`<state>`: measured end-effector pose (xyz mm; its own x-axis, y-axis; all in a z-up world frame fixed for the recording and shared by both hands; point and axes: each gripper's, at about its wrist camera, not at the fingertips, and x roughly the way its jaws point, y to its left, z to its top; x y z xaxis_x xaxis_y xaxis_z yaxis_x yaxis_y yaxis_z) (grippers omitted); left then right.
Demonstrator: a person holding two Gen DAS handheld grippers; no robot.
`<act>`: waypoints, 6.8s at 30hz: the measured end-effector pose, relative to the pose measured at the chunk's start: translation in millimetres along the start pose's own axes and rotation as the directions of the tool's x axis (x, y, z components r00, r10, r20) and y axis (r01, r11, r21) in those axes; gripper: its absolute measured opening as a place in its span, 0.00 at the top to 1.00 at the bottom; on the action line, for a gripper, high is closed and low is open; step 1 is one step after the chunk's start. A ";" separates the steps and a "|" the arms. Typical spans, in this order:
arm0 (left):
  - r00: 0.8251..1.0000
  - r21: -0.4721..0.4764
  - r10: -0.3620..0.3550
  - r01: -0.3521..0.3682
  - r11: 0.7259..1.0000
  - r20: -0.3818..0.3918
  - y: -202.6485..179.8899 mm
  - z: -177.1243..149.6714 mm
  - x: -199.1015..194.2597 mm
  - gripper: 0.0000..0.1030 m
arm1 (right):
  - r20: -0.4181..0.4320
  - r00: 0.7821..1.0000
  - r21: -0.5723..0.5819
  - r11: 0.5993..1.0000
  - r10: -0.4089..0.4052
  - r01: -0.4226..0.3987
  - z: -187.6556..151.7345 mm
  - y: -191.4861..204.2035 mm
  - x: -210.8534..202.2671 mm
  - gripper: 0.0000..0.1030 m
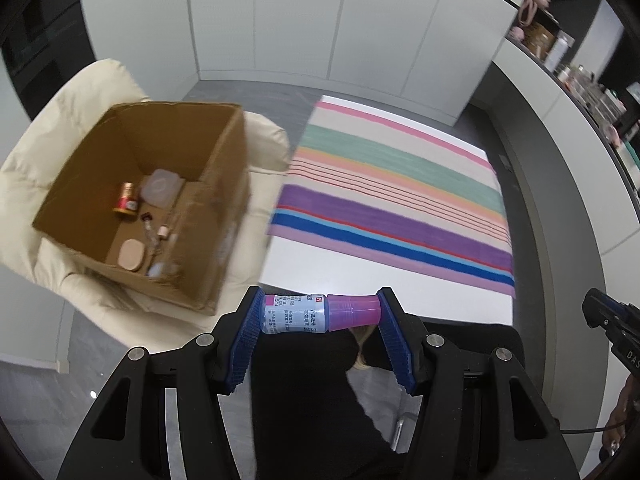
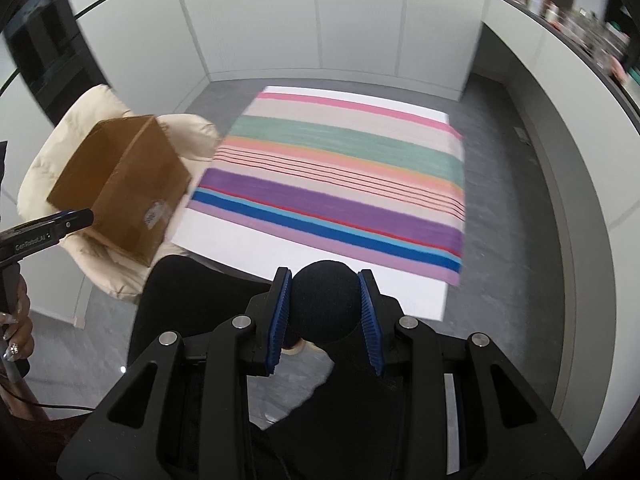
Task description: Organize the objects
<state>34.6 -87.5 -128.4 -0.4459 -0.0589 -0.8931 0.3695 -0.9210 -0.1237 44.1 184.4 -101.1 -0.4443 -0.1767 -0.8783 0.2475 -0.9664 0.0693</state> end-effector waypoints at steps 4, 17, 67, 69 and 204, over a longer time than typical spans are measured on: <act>0.999 -0.026 0.027 -0.027 0.999 0.024 21.6 1.4 -10.6 0.44 | -0.001 0.999 -0.059 0.997 0.039 -0.039 13.6 31.6 9.5 0.66; 0.994 -0.180 0.102 -0.092 0.979 0.042 108.2 -17.0 -25.9 0.44 | -0.061 0.987 -0.296 0.941 0.150 -0.161 40.5 151.7 39.6 0.66; 0.961 -0.315 0.275 -0.261 0.913 0.002 268.0 58.9 35.6 0.44 | -0.228 0.932 -0.466 0.808 0.282 -0.359 138.8 394.0 175.9 0.66; 0.958 -0.322 0.288 -0.275 0.906 -0.006 276.3 61.2 41.0 0.44 | -0.225 0.936 -0.471 0.811 0.272 -0.349 144.5 400.5 184.4 0.66; 0.954 0.162 0.299 -0.290 0.943 -0.030 127.1 41.4 -110.3 0.01 | -0.081 0.996 0.081 0.996 0.039 -0.032 83.2 249.8 -2.3 0.11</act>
<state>97.0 -214.0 -27.7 -0.2903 -0.3197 -0.9020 0.3462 -0.9138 0.2124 35.3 -72.1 -42.5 -0.3628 -0.1981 -0.9106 0.1910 -0.9722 0.1354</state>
